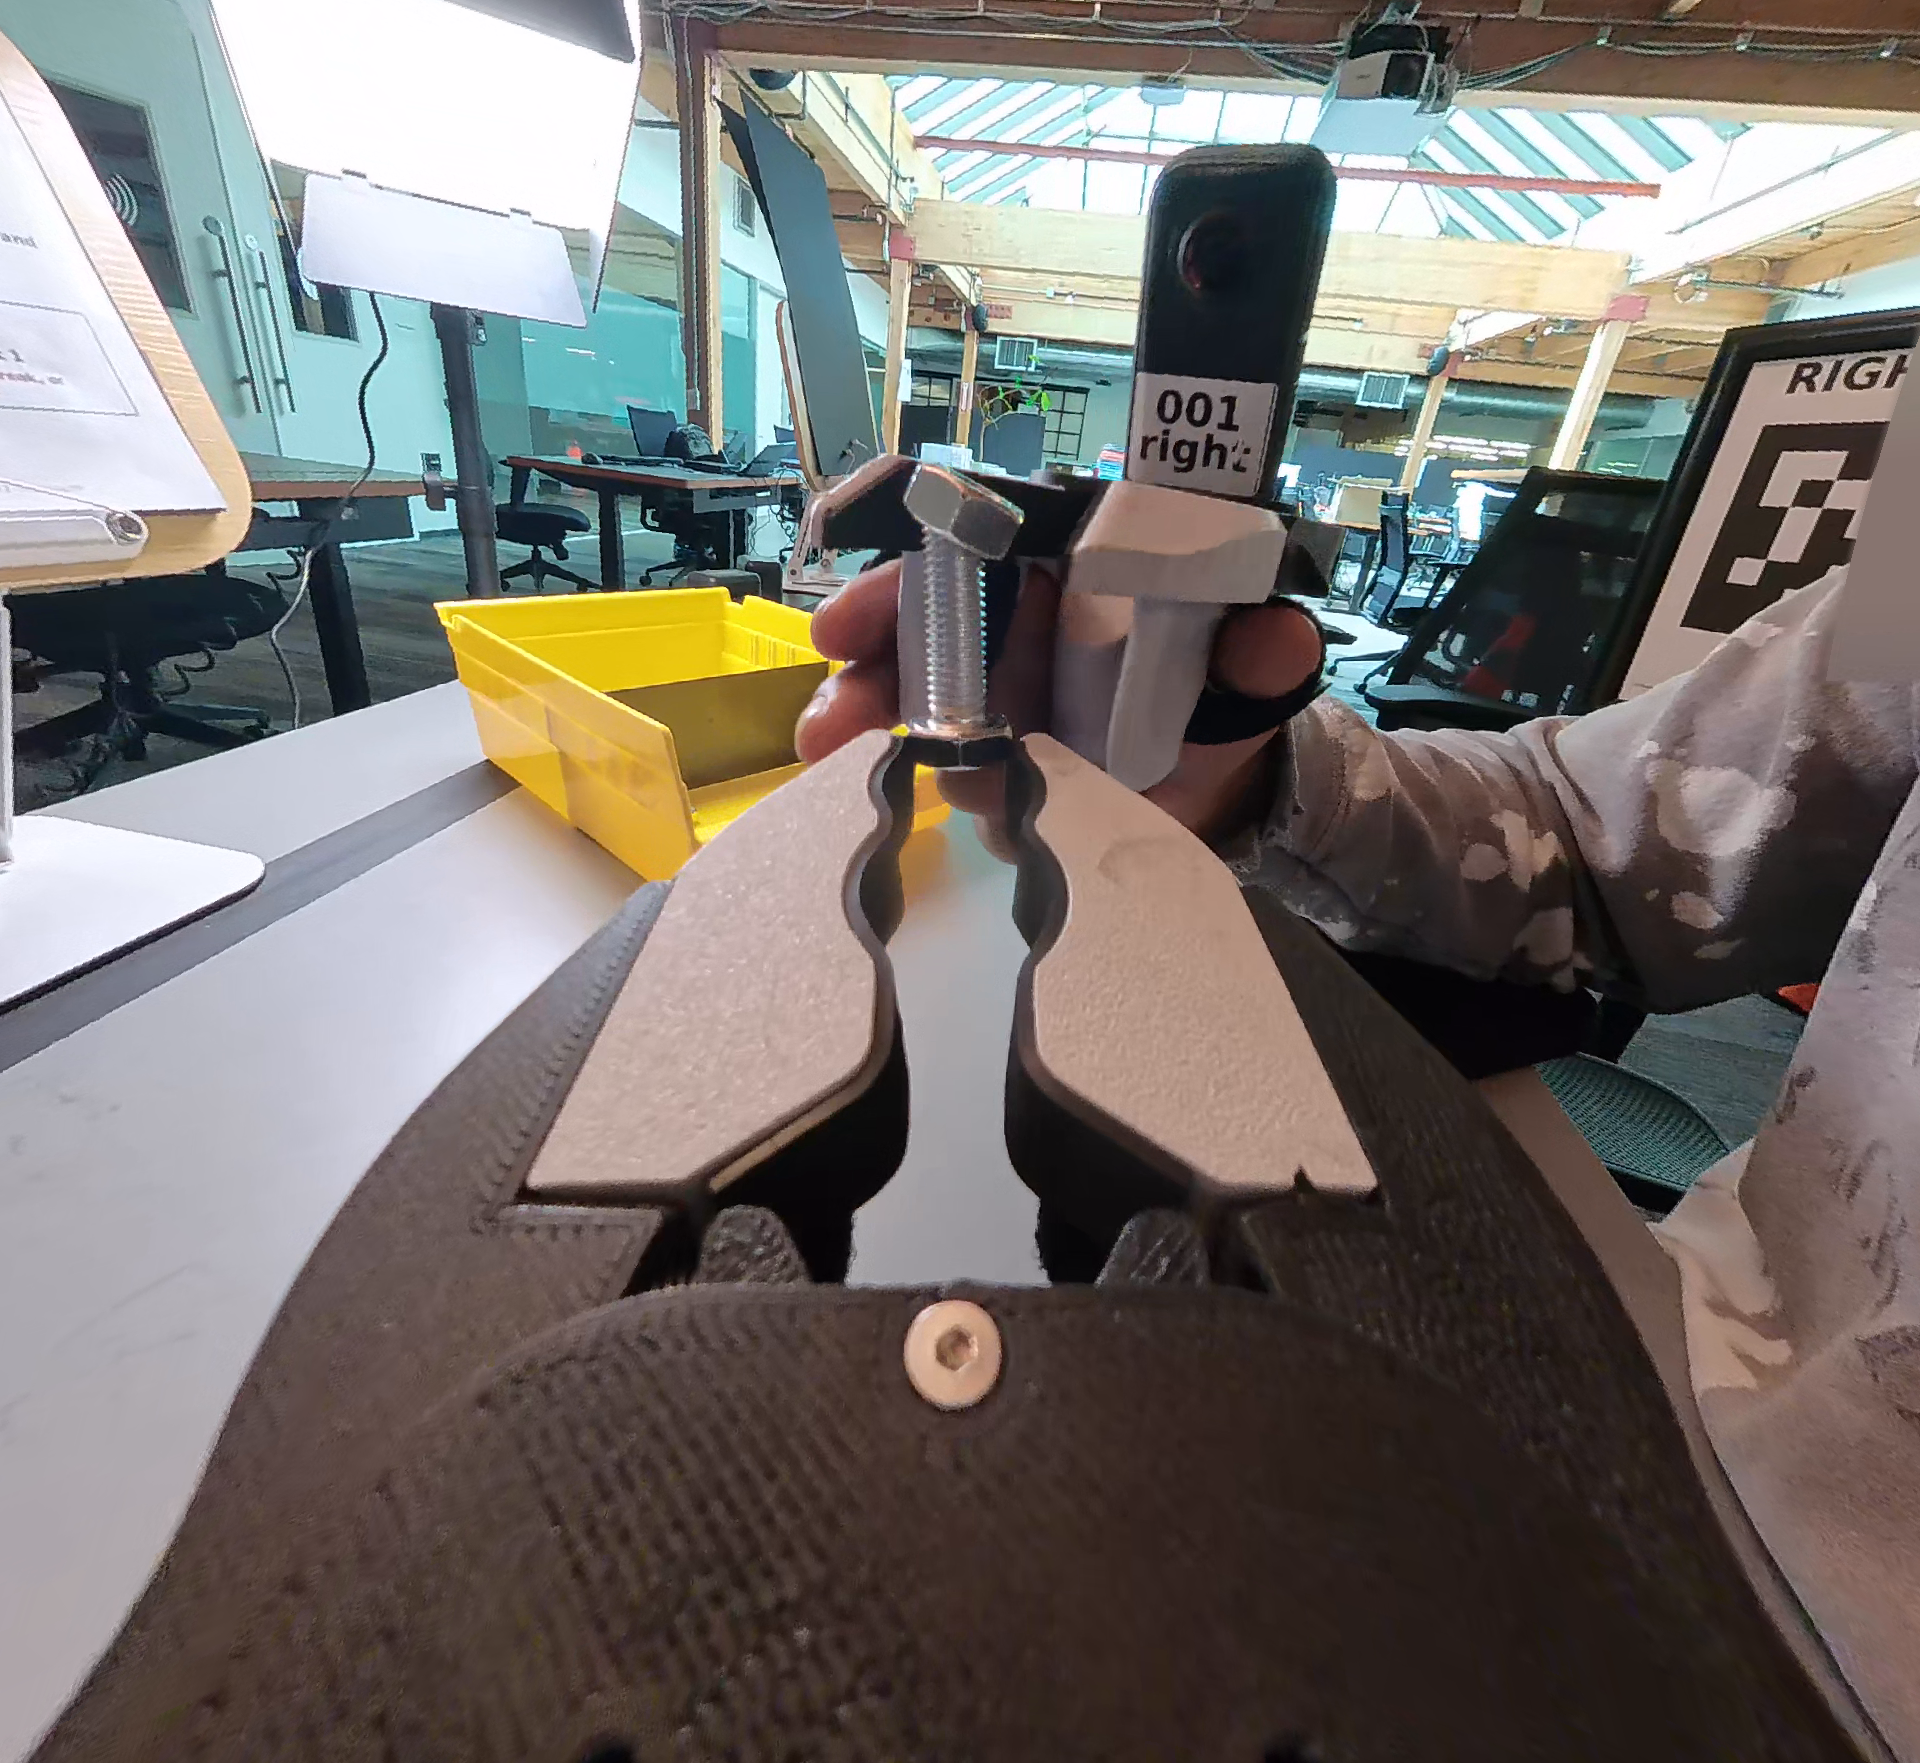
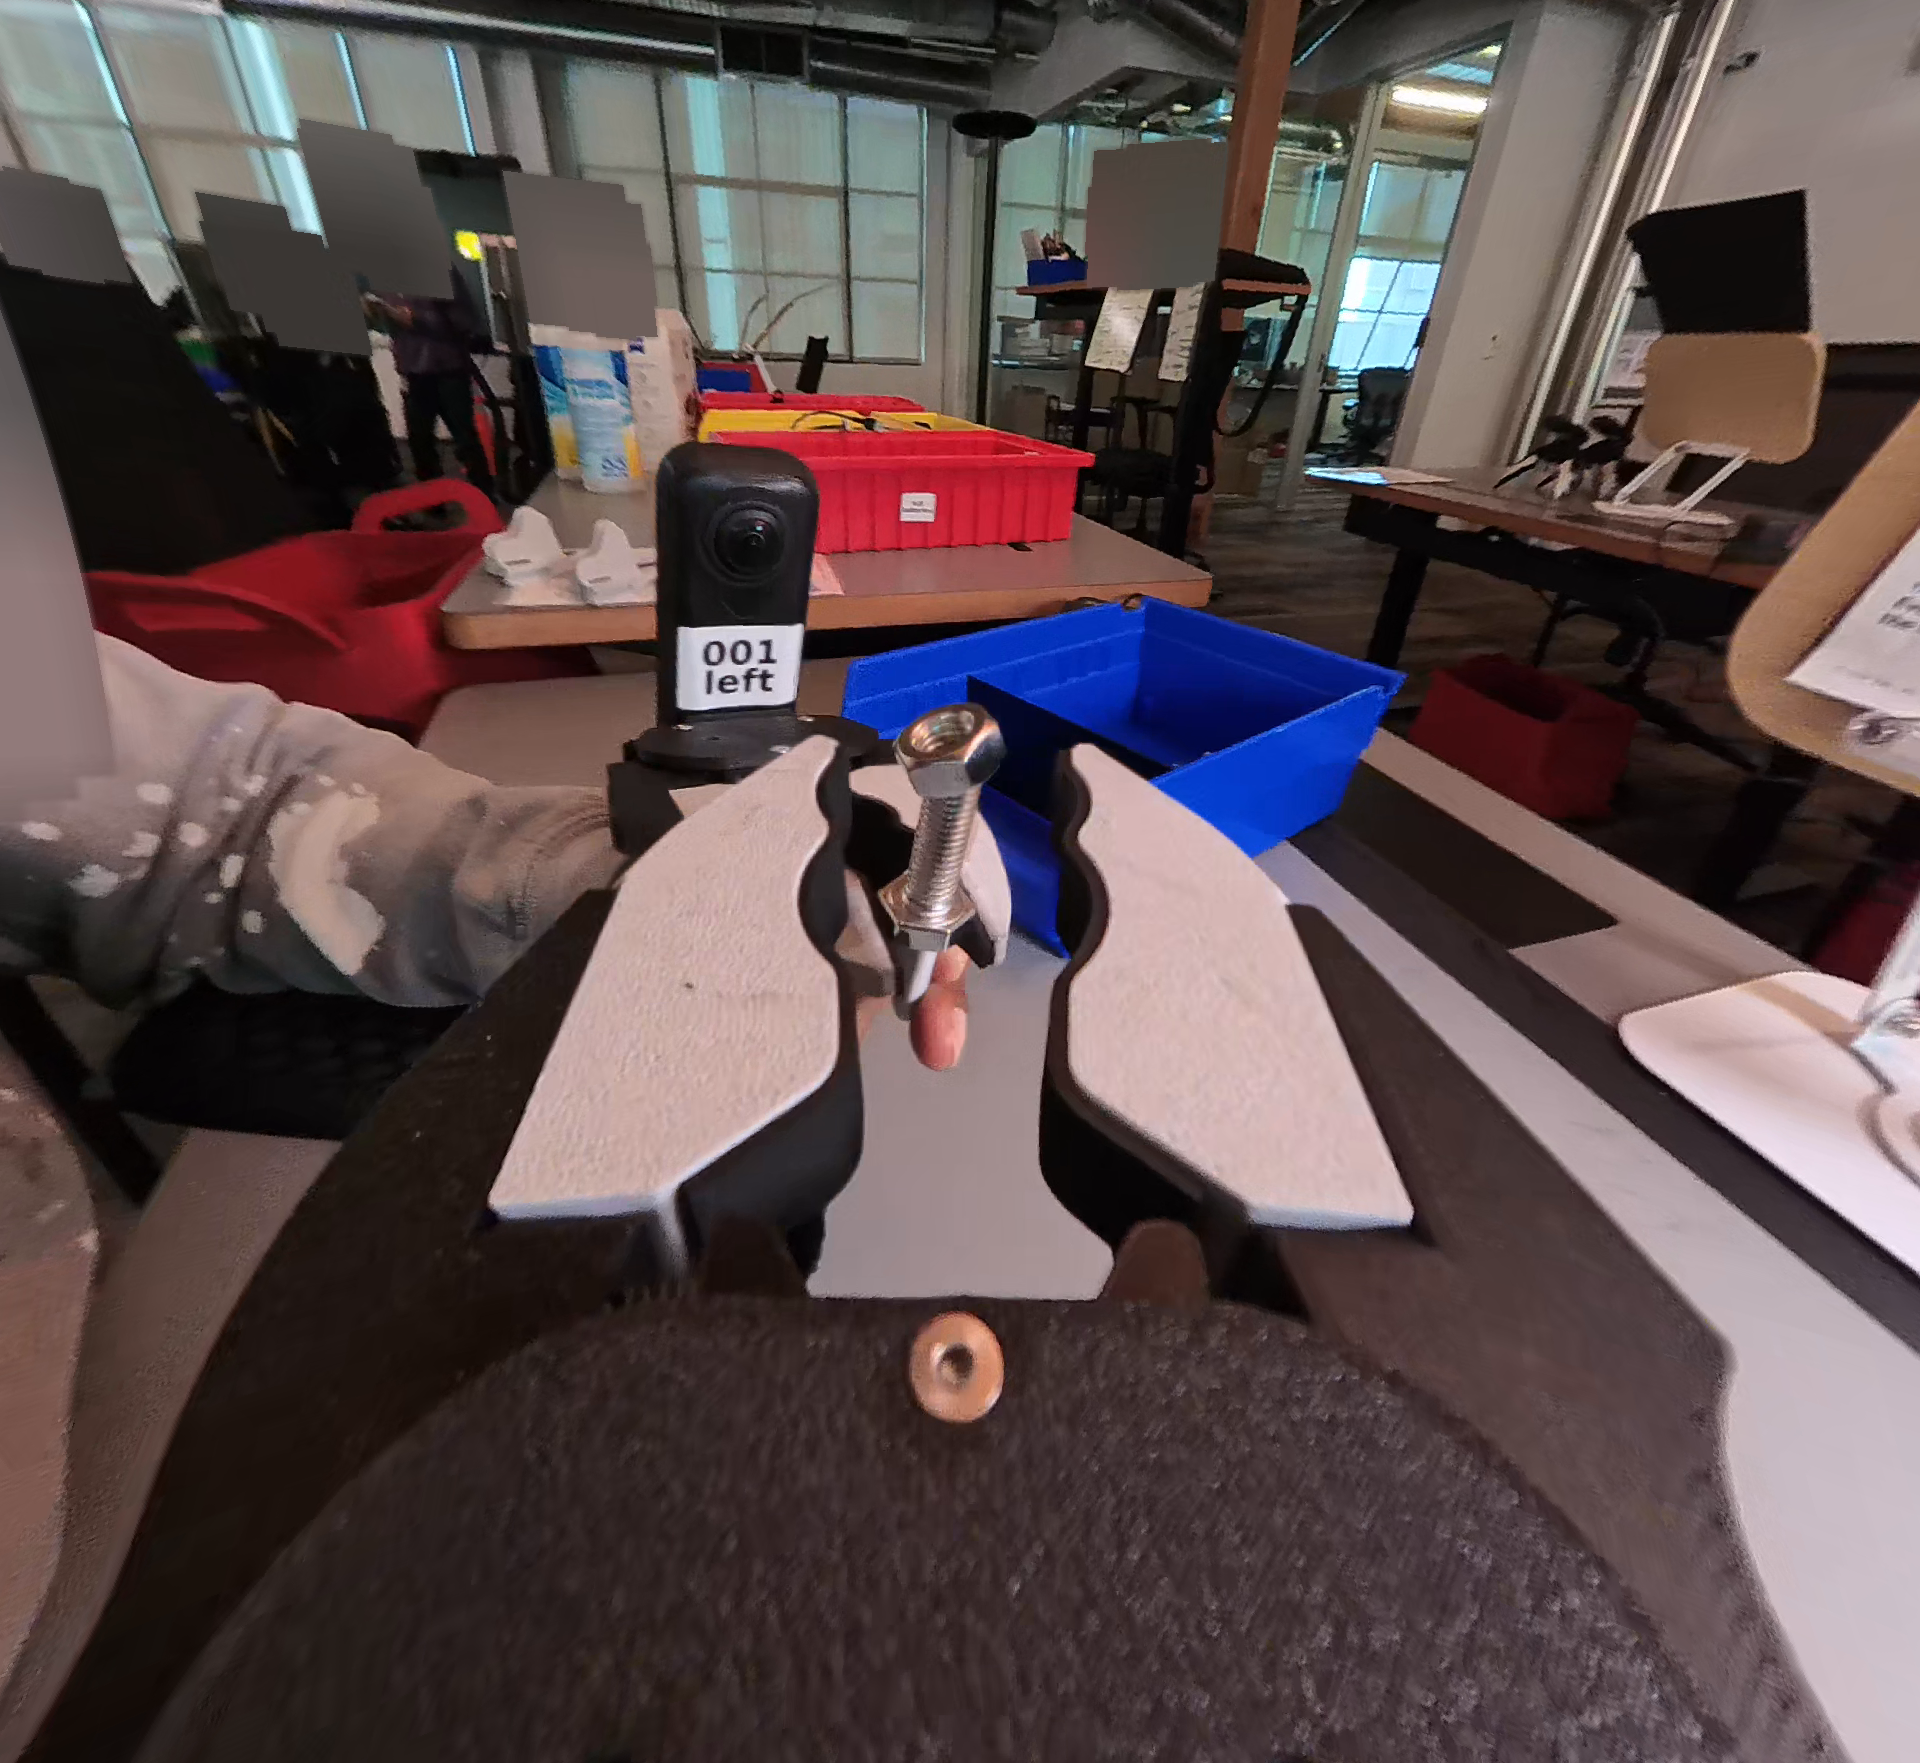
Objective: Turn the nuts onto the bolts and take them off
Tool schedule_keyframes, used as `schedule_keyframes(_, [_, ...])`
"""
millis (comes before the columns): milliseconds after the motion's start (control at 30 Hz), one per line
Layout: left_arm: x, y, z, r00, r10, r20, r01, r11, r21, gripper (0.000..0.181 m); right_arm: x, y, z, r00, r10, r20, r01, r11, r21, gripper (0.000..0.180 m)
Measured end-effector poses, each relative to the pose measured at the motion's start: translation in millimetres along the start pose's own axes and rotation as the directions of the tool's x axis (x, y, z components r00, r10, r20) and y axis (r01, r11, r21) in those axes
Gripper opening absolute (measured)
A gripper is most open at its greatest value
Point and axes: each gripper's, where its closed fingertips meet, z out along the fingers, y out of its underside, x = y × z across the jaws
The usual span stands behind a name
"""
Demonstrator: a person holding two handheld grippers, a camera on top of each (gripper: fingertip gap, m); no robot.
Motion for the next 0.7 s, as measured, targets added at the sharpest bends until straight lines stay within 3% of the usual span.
schedule_keyframes(67, [1, 3, 1, 1.000, -0.001, -0.002, 0.001, 1.000, -0.011, 0.018, 3, -2, -2, 0.998, -0.050, -0.029, 0.050, 0.999, 0.005, 0.020])
schedule_keyframes(233, [-3, 7, 1, 1.000, -0.010, 0.008, 0.011, 1.000, -0.024, 0.018, 20, -38, -24, 0.994, -0.080, -0.073, 0.086, 0.993, 0.080, 0.019])
schedule_keyframes(333, [-3, 7, 1, 1.000, -0.006, 0.011, 0.007, 1.000, -0.023, 0.018, 64, -44, -50, 0.973, -0.067, -0.221, 0.077, 0.996, 0.041, 0.019])
schedule_keyframes(400, [-2, 7, 2, 1.000, 0.000, 0.012, 0.000, 1.000, -0.028, 0.018, 114, -26, -75, 0.925, -0.065, -0.373, 0.044, 0.997, -0.064, 0.019])
schedule_keyframes(500, [0, 6, 3, 1.000, 0.003, 0.013, -0.003, 1.000, -0.028, 0.018, 196, 27, -126, 0.818, -0.014, -0.575, -0.146, 0.962, -0.230, 0.019])
schedule_keyframes(600, [3, 5, 3, 1.000, 0.017, 0.012, -0.016, 0.999, -0.031, 0.018, 255, 93, -173, 0.714, -0.048, -0.699, -0.346, 0.844, -0.411, 0.019])
schedule_keyframes(700, [4, 4, 2, 0.999, 0.043, 0.018, -0.043, 0.998, -0.035, 0.018, 273, 145, -198, 0.689, -0.061, -0.722, -0.499, 0.682, -0.534, 0.020])
